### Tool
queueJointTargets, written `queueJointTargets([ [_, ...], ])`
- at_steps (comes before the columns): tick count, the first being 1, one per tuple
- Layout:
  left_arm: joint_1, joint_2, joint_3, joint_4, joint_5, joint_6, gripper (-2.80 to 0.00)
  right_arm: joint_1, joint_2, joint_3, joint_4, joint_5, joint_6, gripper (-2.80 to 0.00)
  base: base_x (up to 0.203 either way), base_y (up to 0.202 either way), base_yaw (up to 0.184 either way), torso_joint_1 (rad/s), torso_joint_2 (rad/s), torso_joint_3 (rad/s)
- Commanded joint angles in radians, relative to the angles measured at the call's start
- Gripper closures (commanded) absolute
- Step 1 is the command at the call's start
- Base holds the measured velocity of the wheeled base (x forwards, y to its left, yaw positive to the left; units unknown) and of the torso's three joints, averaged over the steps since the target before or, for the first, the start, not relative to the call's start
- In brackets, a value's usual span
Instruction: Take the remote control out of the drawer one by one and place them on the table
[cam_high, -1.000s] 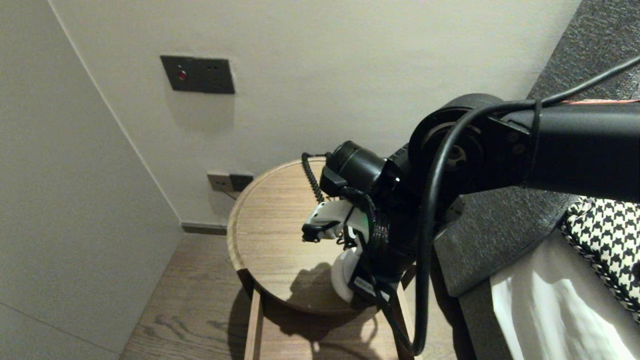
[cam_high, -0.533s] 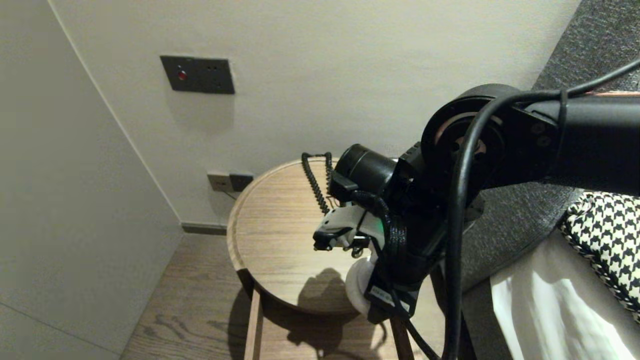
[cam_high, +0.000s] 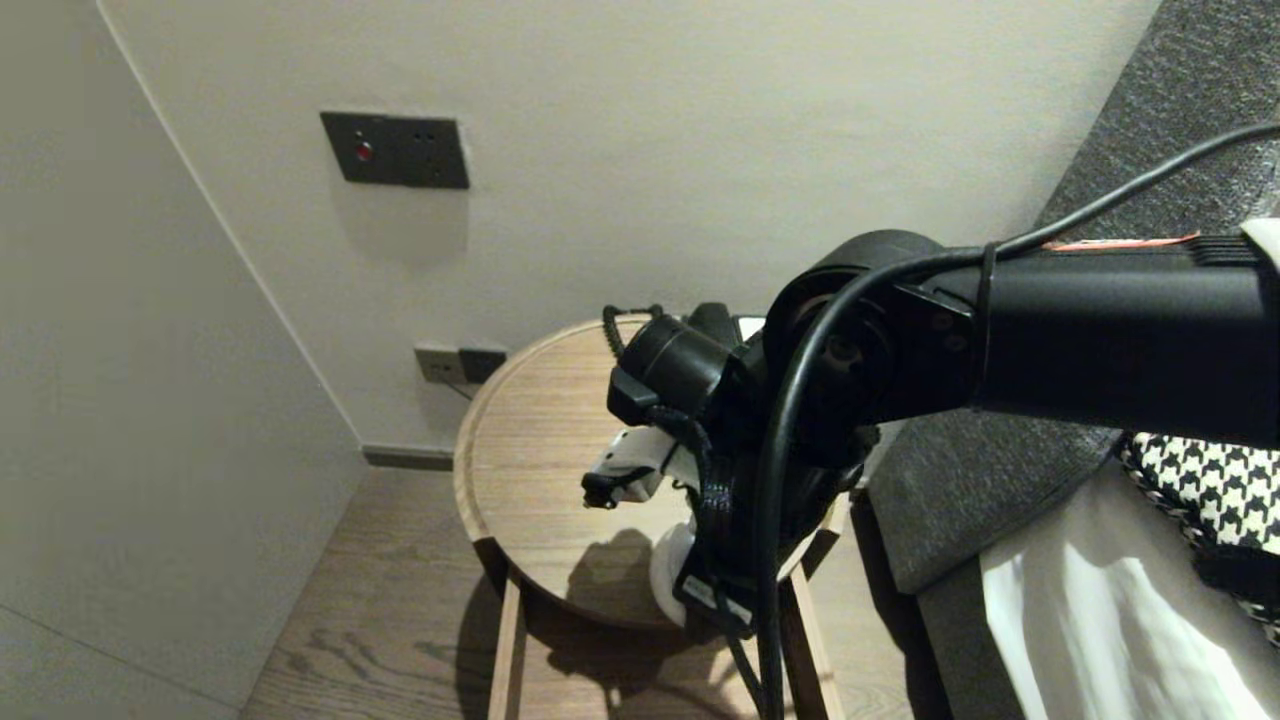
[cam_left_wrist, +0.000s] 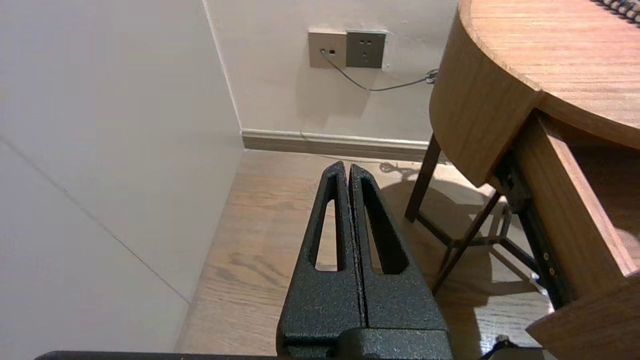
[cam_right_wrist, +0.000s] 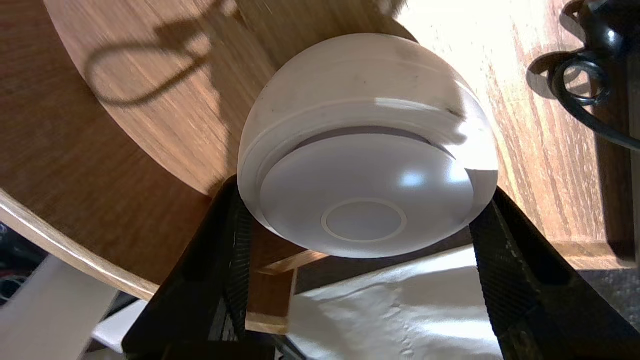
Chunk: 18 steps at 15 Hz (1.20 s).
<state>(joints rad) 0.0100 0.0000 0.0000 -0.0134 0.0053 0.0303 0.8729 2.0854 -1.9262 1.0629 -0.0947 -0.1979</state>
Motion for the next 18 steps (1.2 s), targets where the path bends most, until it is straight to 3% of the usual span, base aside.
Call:
queueJointTargets([
  [1,0.001,-0.002,0.0,0.0,0.001,0.0,0.0,0.006,0.015,0.001,-0.011,0.0,0.0,0.0,0.0,0.0,0.0,0.0,0.0,0.0],
  [13,0.001,-0.003,0.0,0.0,0.001,0.0,0.0,0.032,0.021,0.001,-0.069,-0.003,0.017,0.0,0.0,0.0,0.0,0.0,0.0,0.0],
  [14,0.001,-0.003,0.0,0.0,0.001,0.0,0.0,0.032,0.019,0.001,-0.07,-0.003,0.017,-2.8,0.0,0.0,0.0,0.0,0.0,0.0],
  [18,0.001,-0.003,0.0,0.0,0.001,0.0,0.0,0.031,0.015,0.001,-0.07,-0.005,0.017,-2.8,0.0,0.0,0.0,0.0,0.0,0.0],
])
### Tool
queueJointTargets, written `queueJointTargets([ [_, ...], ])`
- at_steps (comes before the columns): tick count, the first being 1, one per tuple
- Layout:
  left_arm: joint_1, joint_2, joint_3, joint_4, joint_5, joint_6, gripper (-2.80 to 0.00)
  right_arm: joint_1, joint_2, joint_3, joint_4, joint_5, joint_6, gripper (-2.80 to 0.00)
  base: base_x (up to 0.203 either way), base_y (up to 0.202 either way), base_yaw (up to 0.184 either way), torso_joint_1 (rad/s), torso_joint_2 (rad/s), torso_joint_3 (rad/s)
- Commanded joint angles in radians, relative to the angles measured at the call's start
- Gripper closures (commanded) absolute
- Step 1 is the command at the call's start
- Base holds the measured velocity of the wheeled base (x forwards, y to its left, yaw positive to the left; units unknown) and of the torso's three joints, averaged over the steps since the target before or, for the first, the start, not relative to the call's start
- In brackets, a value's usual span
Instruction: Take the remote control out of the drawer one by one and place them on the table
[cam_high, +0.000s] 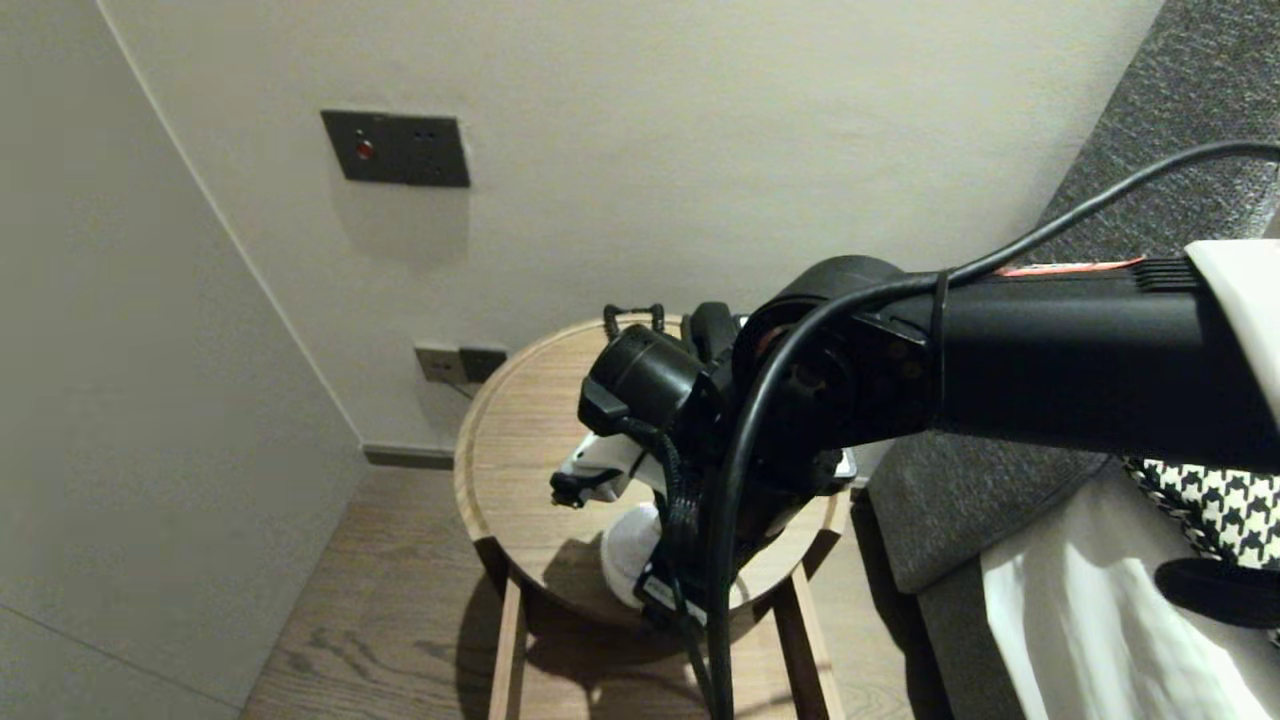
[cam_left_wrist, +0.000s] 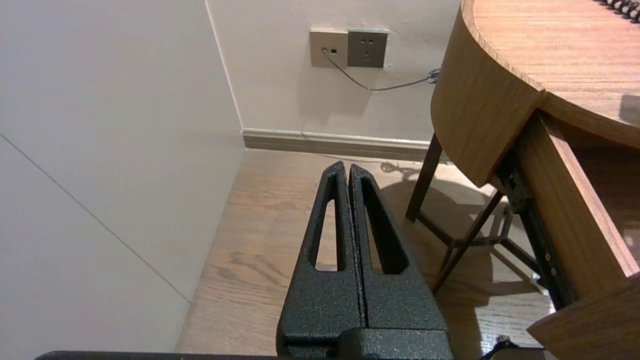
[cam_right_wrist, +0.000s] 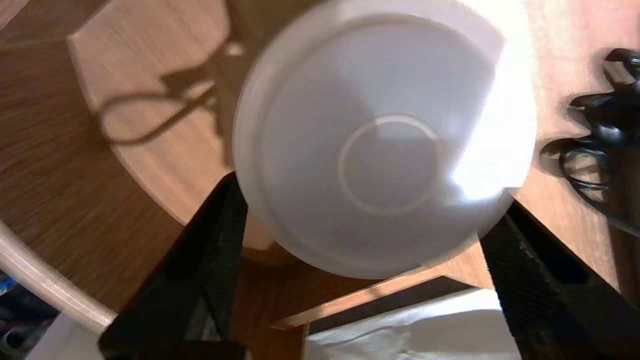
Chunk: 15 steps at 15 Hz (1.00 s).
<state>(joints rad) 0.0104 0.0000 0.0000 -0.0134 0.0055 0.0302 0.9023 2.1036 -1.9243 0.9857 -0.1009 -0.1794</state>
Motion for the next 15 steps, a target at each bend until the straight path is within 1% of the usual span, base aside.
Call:
queueJointTargets([
  [1,0.0,-0.003,0.0,0.0,0.001,0.0,0.0,0.0,-0.005,-0.001,0.005,0.001,-0.002,-2.8,0.0,0.0,0.0,0.0,0.0,0.0],
  [9,0.0,-0.002,0.0,0.0,0.001,0.0,0.0,-0.006,-0.075,-0.001,0.011,0.0,0.001,-2.8,0.0,0.0,0.0,0.0,0.0,0.0],
  [11,0.0,-0.003,0.0,0.0,0.001,0.0,0.0,0.0,-0.106,0.001,0.028,0.0,0.031,-2.8,0.0,0.0,0.0,0.0,0.0,0.0],
  [14,0.0,-0.003,0.0,0.0,0.001,0.0,0.0,0.001,-0.158,0.004,0.129,0.009,0.093,-2.8,0.0,0.0,0.0,0.0,0.0,0.0],
  [15,0.0,-0.002,0.0,0.0,0.001,0.0,0.0,0.001,-0.173,0.012,0.14,0.009,0.106,-2.8,0.0,0.0,0.0,0.0,0.0,0.0],
])
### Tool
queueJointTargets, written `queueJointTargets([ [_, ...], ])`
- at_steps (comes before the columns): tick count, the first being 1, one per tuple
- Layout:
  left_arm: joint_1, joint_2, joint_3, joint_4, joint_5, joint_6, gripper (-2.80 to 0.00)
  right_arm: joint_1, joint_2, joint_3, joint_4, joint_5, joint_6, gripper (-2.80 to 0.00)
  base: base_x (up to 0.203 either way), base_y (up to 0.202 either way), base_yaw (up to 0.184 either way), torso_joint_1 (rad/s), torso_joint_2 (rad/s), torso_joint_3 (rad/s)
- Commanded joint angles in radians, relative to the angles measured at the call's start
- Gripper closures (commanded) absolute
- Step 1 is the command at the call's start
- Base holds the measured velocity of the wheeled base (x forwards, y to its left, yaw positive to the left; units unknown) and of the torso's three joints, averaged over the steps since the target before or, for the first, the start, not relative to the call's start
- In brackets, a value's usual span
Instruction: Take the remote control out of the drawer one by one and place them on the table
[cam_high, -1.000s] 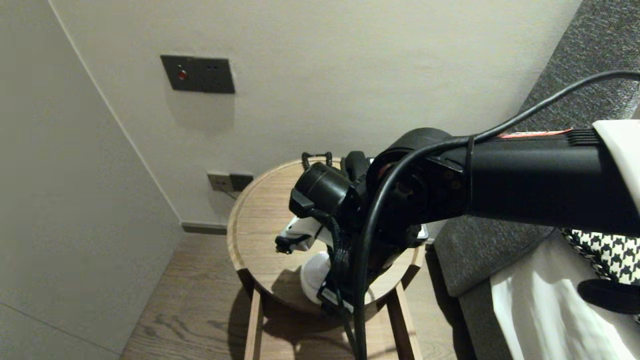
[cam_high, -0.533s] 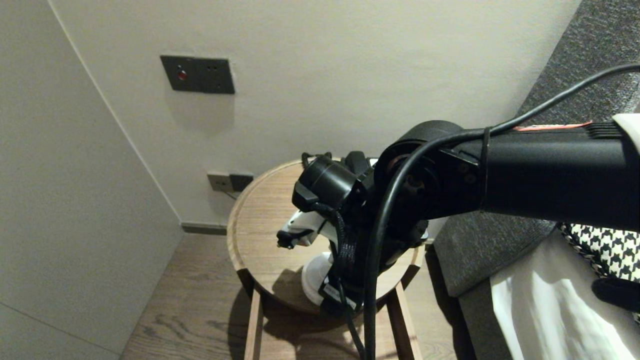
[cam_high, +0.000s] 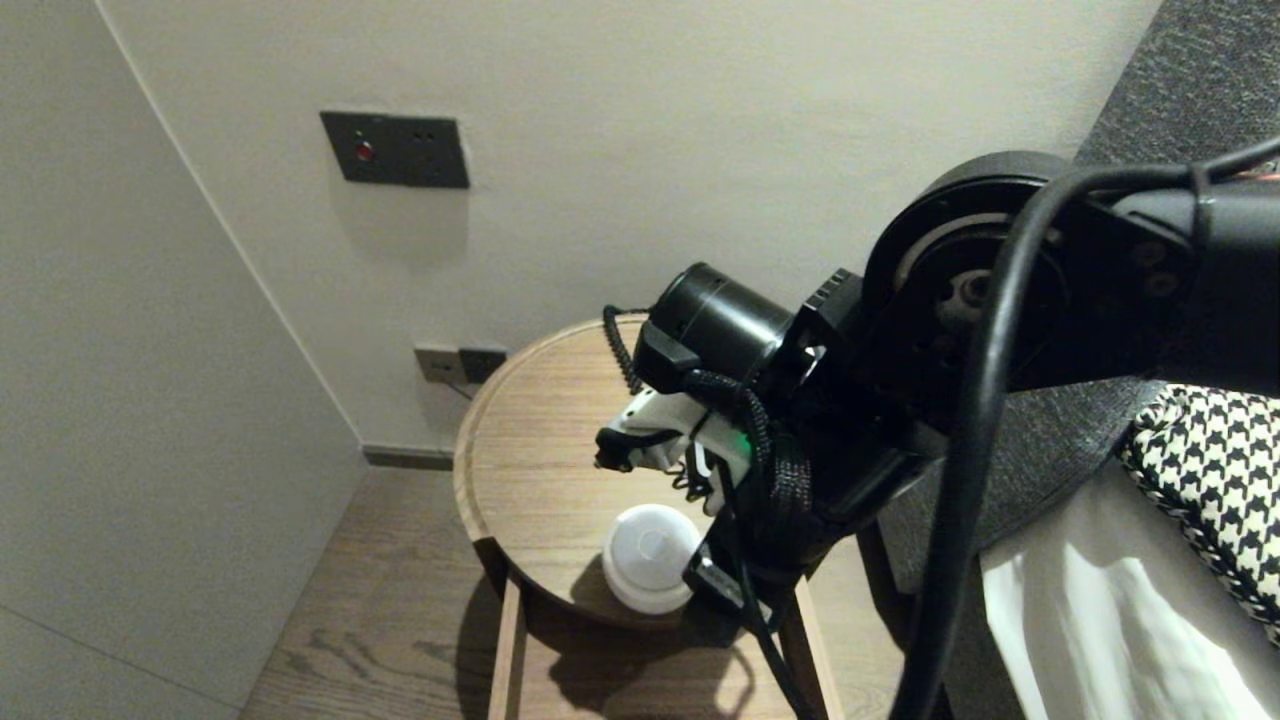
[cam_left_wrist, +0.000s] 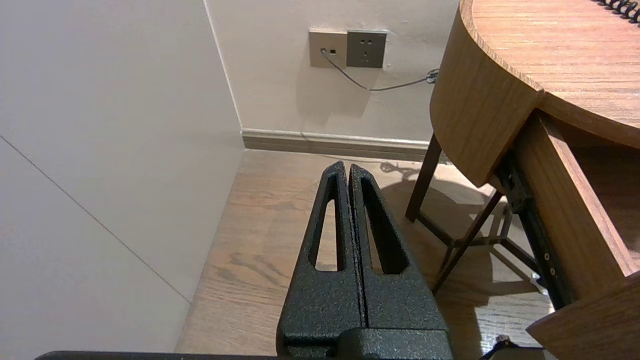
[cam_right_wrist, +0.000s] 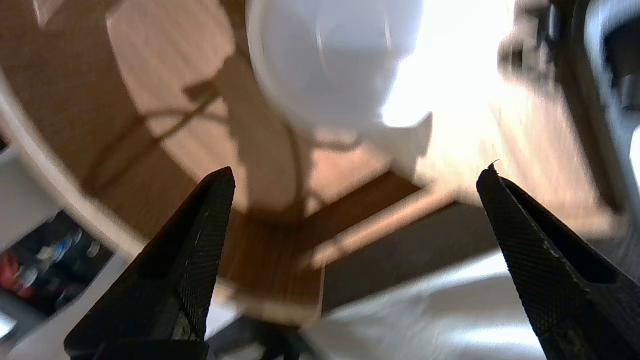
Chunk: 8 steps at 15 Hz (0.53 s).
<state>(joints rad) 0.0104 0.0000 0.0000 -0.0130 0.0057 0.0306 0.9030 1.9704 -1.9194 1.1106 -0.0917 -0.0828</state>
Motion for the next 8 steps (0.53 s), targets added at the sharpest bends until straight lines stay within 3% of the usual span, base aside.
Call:
queueJointTargets([
  [1,0.0,-0.003,0.0,-0.001,0.0,0.0,0.0,0.0,-0.077,0.023,0.021,0.001,0.033,-2.8,0.0,0.0,0.0,0.0,0.0,0.0],
  [3,0.0,-0.002,0.0,-0.001,0.0,0.0,0.0,-0.009,-0.146,0.07,0.024,0.017,0.076,-2.8,0.0,0.0,0.0,0.0,0.0,0.0],
  [4,0.0,-0.003,0.0,-0.001,0.0,0.0,0.0,-0.017,-0.188,0.1,0.023,0.038,0.094,0.0,0.0,0.0,0.0,0.0,0.0,0.0],
  [8,0.0,-0.003,0.0,-0.001,0.0,0.0,0.0,-0.078,-0.367,0.285,0.02,0.114,0.146,0.0,0.0,0.0,0.0,0.0,0.0,0.0],
])
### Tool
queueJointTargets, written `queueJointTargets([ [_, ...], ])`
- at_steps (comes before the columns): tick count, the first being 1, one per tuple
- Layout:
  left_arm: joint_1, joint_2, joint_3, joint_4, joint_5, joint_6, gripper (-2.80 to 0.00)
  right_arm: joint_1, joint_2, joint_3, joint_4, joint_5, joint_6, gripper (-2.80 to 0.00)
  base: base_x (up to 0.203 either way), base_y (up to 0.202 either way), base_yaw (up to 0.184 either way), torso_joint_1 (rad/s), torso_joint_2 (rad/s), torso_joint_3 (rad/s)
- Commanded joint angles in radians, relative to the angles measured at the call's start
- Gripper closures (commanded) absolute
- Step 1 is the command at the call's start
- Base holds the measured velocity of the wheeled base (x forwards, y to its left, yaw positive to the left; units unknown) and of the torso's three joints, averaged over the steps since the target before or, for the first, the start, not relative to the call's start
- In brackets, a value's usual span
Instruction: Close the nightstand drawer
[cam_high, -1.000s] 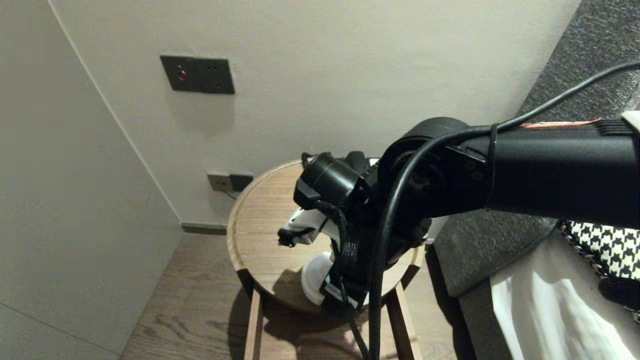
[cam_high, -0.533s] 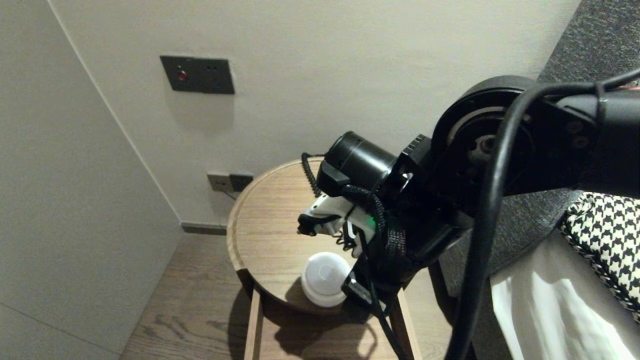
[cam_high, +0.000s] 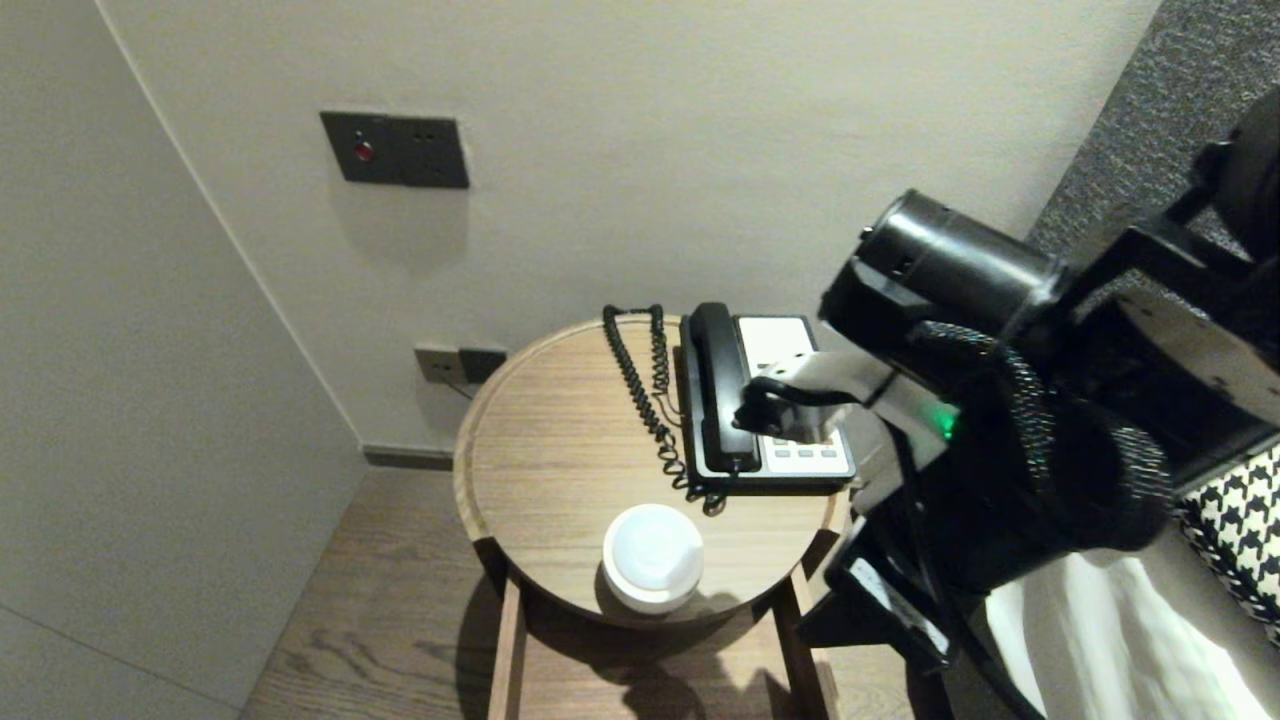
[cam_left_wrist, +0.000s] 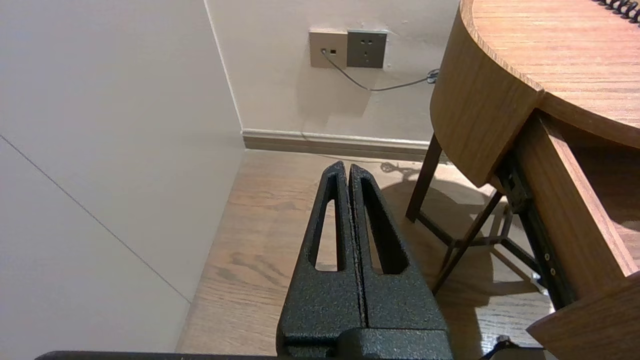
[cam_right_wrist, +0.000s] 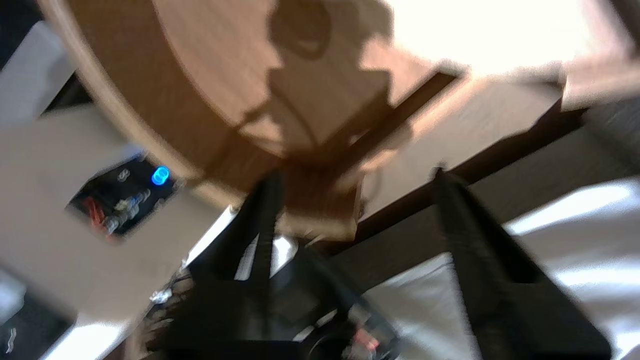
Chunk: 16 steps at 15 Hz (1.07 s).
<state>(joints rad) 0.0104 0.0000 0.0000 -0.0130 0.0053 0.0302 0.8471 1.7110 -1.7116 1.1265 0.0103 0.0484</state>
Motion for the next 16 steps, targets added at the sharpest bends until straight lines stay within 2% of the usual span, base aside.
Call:
queueJointTargets([
  [1,0.0,-0.003,0.0,-0.001,0.001,0.0,0.0,-0.037,-0.149,0.133,0.002,0.025,0.033,0.0,0.0,0.0,0.0,0.0,0.0,0.0],
  [4,0.0,-0.002,0.0,-0.001,0.001,0.0,0.0,-0.068,-0.27,0.329,-0.031,0.06,0.079,0.0,0.0,0.0,0.0,0.0,0.0,0.0],
  [6,0.0,-0.002,0.0,-0.001,0.001,0.0,0.0,-0.071,-0.373,0.542,-0.113,0.074,0.103,0.0,0.0,0.0,0.0,0.0,0.0,0.0],
  [11,0.0,-0.002,0.0,-0.001,0.001,0.0,0.0,-0.065,-0.593,0.972,-0.34,0.107,0.187,0.0,0.0,0.0,0.0,0.0,0.0,0.0],
  [16,0.0,-0.002,0.0,-0.001,0.001,0.0,0.0,-0.065,-0.643,1.201,-0.554,0.116,0.215,0.0,0.0,0.0,0.0,0.0,0.0,0.0],
])
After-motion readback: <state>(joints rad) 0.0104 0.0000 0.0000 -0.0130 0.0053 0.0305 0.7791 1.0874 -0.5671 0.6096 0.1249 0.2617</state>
